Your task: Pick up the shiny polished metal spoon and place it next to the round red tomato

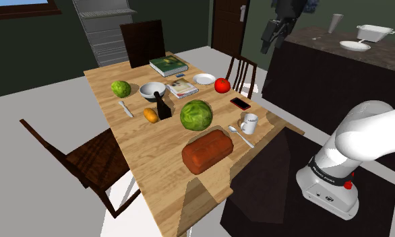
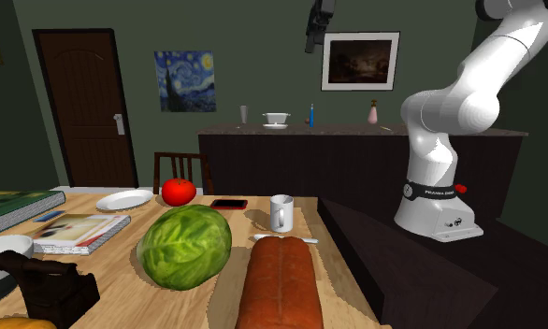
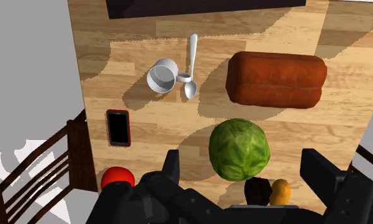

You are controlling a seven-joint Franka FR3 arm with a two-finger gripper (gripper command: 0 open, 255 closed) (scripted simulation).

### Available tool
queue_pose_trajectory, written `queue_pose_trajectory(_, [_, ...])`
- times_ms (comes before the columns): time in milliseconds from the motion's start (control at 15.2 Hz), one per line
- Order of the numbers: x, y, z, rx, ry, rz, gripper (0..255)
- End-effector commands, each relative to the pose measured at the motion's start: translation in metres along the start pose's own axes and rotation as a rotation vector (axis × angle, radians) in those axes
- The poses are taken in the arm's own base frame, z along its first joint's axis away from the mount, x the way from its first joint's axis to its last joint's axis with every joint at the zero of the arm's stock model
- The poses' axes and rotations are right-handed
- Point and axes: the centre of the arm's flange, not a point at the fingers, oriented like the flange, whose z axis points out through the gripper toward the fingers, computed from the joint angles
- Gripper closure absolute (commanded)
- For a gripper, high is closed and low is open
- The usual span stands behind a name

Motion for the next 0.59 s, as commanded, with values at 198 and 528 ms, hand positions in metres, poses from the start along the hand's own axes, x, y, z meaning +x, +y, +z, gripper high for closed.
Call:
queue_pose_trajectory(198, [-0.003, -0.002, 0.039, -0.013, -0.003, 0.005, 0])
queue_pose_trajectory(528, [-0.008, -0.003, 0.105, -0.035, -0.008, 0.014, 0])
